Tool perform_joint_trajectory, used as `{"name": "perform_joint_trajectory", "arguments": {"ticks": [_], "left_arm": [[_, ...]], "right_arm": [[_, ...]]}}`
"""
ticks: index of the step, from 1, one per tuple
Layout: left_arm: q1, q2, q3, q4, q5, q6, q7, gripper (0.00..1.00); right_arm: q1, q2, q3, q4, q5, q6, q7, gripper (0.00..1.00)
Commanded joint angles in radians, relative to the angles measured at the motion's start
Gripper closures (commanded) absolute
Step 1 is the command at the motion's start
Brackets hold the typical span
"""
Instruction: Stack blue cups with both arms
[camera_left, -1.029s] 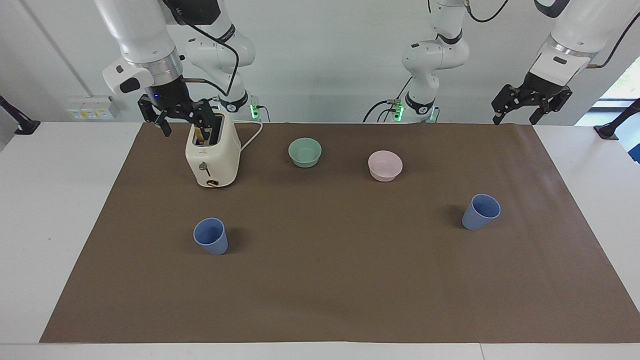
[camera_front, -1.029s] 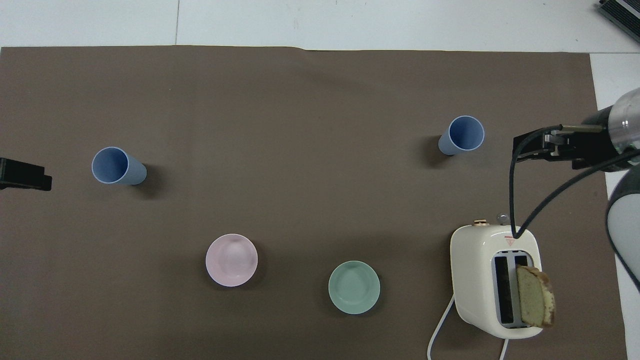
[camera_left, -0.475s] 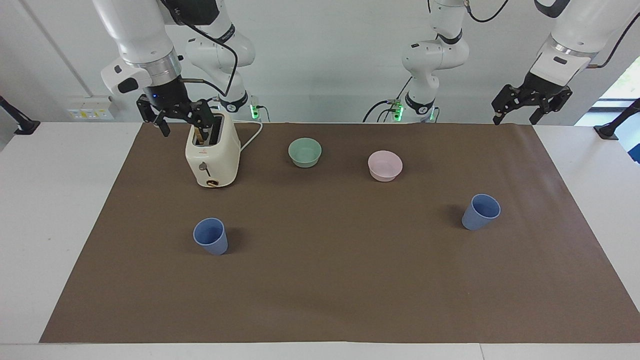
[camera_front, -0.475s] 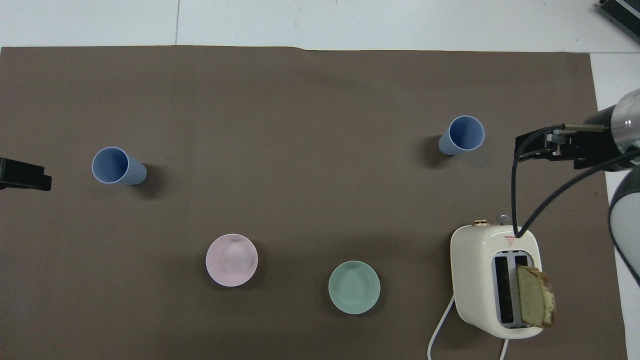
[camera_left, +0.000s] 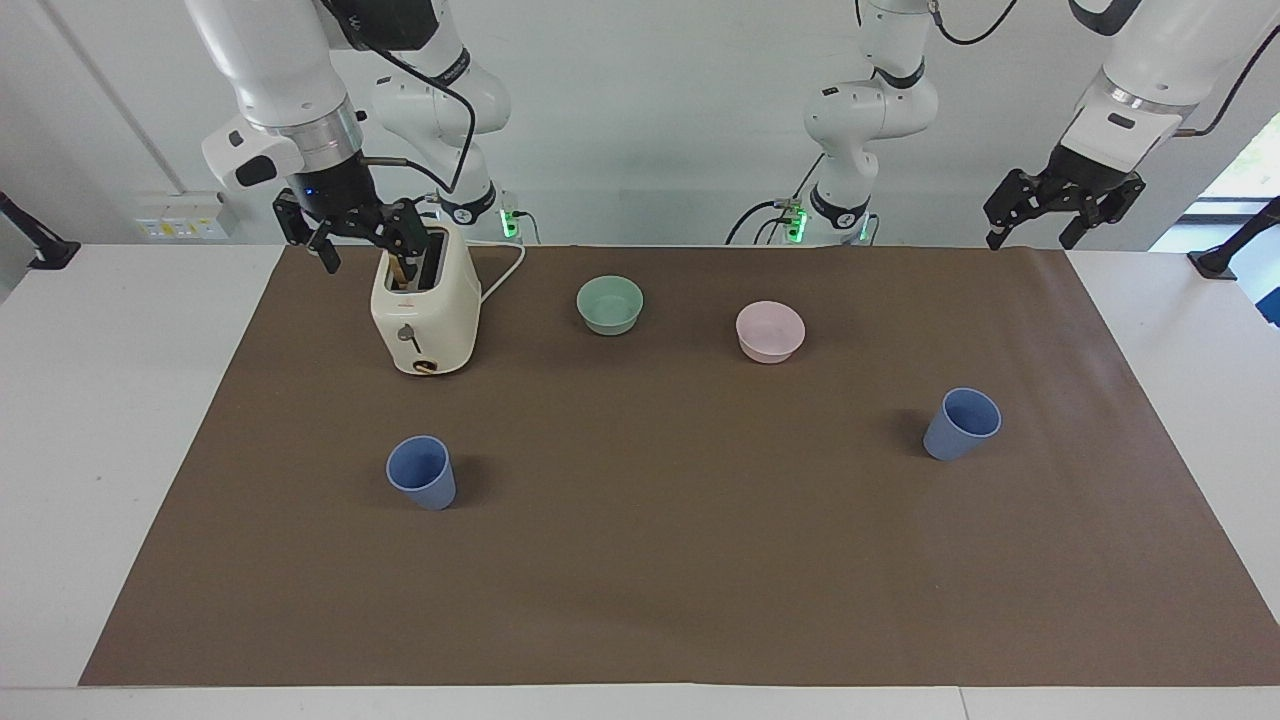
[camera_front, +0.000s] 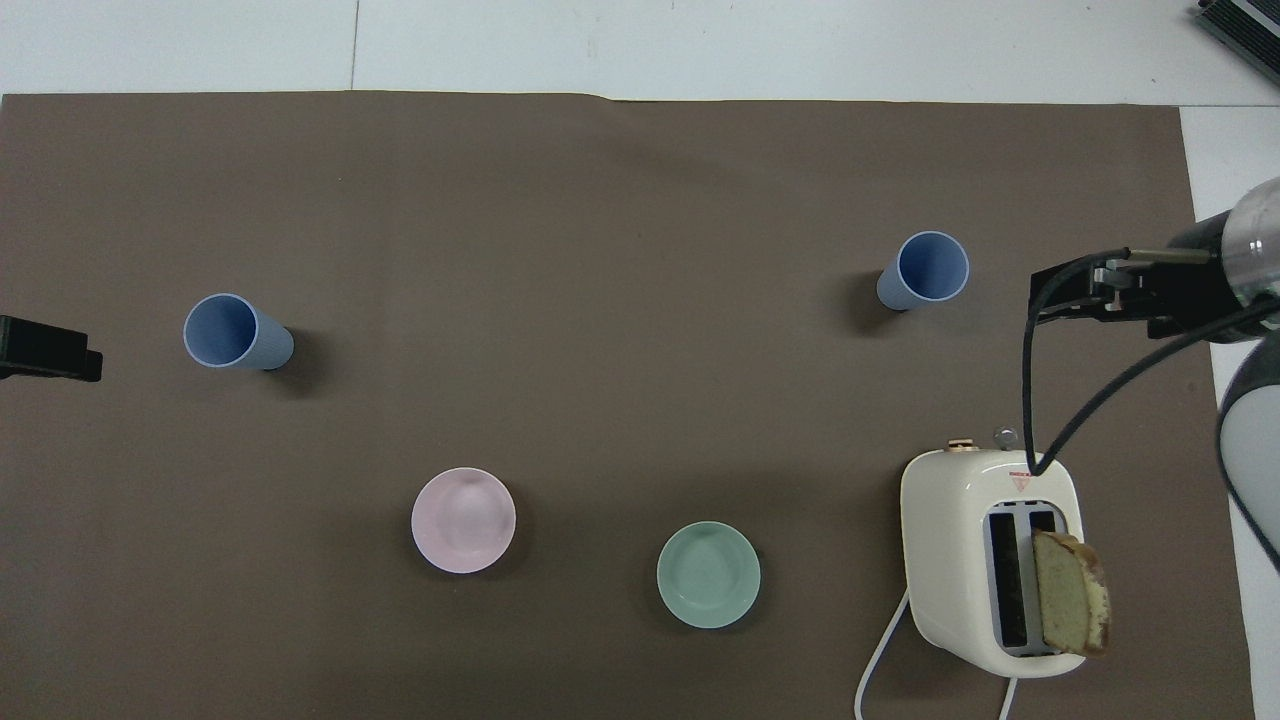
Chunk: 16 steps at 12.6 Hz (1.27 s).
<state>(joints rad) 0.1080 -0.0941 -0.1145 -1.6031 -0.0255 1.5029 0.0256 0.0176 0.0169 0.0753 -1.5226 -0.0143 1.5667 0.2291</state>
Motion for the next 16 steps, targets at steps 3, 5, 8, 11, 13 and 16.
{"name": "perform_joint_trajectory", "arguments": {"ticks": [3,5,8,11,13,16], "left_arm": [[-0.014,-0.001,0.003,-0.003,-0.005,-0.001,-0.007,0.00],[-0.033,-0.001,0.010,-0.005,-0.005,0.003,-0.007,0.00],[-0.139,-0.001,0.124,-0.006,-0.004,0.013,-0.001,0.00],[-0.142,-0.003,0.124,-0.006,-0.004,0.008,0.001,0.00],[-0.146,-0.004,0.124,-0.006,-0.004,0.005,0.001,0.00],[-0.149,-0.004,0.122,-0.008,-0.004,-0.003,-0.001,0.00]], "right_arm": [[-0.010,-0.014,0.003,-0.013,-0.001,0.003,-0.014,0.00],[-0.010,-0.014,0.003,-0.013,-0.001,0.003,-0.014,0.00],[-0.008,-0.015,0.003,-0.013,-0.003,0.003,-0.014,0.00],[-0.010,-0.015,0.003,-0.011,-0.001,0.003,-0.019,0.00],[-0.010,-0.014,0.003,-0.011,-0.001,0.003,-0.021,0.00],[-0.010,-0.014,0.003,-0.011,-0.001,0.003,-0.021,0.00]]}}
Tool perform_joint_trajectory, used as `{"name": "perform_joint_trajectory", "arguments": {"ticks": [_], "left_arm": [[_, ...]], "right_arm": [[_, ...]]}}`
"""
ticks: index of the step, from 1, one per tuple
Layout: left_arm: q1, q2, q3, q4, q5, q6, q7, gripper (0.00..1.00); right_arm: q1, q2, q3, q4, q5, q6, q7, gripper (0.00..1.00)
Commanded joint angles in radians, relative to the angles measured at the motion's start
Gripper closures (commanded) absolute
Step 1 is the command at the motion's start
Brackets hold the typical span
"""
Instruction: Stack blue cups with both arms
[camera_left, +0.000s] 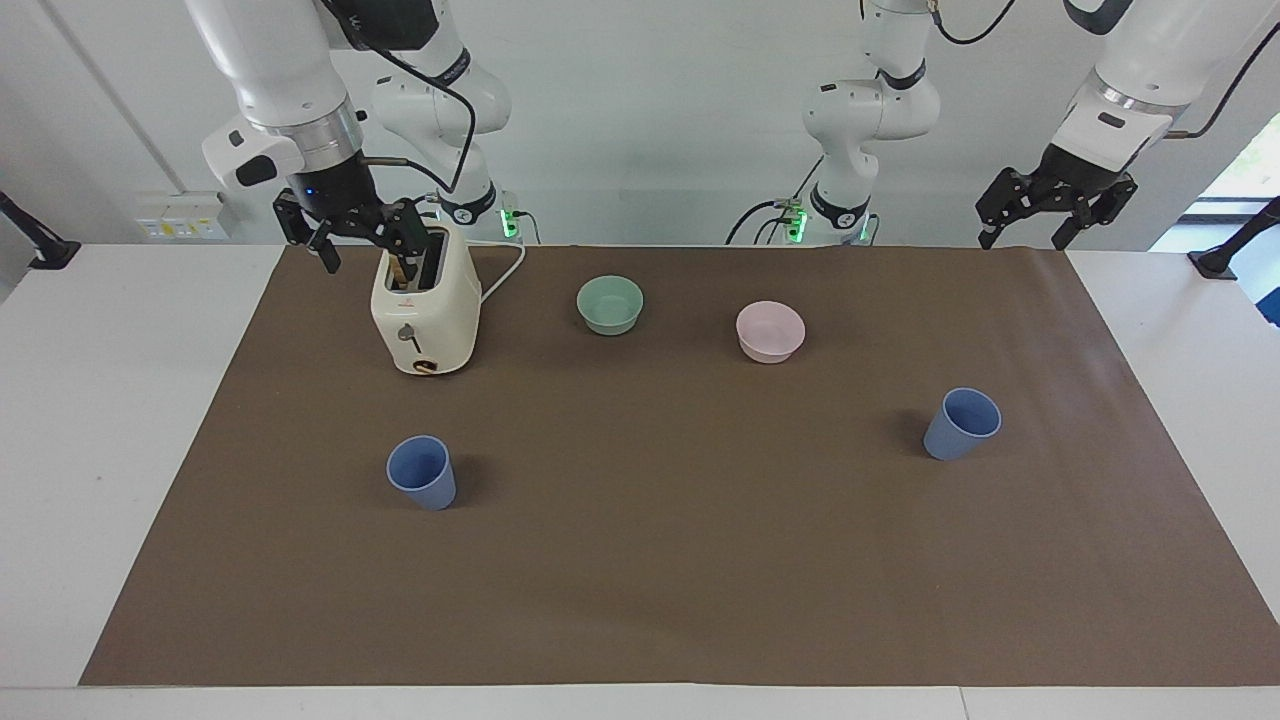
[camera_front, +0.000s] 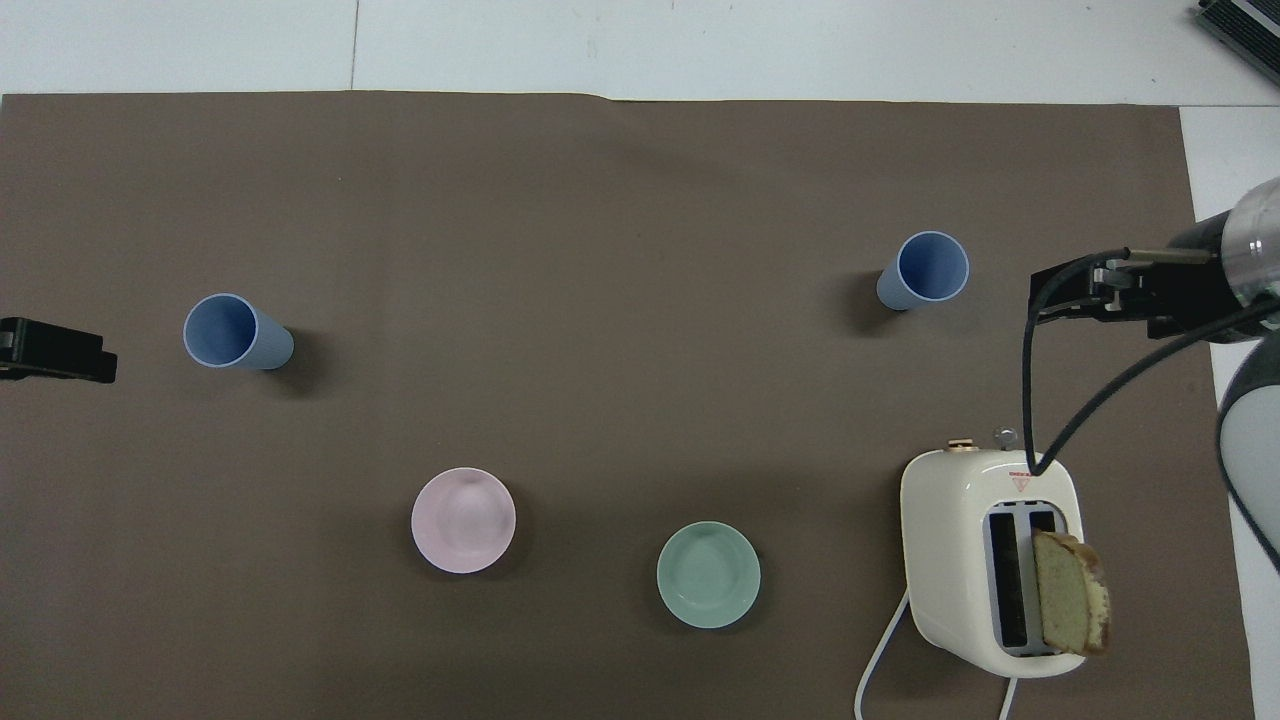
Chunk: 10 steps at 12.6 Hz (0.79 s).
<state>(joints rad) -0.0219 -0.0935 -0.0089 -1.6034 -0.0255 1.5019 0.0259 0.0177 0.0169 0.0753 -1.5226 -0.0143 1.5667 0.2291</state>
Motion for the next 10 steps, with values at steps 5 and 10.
{"name": "perform_joint_trajectory", "arguments": {"ticks": [5,10], "left_arm": [[-0.021,-0.002,0.017,0.002,-0.007,0.001,-0.012,0.00],[-0.006,0.000,0.015,-0.007,-0.008,0.049,-0.015,0.00]], "right_arm": [[-0.010,-0.014,0.003,-0.011,-0.001,0.001,-0.016,0.00],[-0.010,-0.015,0.003,-0.013,-0.001,0.001,-0.016,0.00]]}}
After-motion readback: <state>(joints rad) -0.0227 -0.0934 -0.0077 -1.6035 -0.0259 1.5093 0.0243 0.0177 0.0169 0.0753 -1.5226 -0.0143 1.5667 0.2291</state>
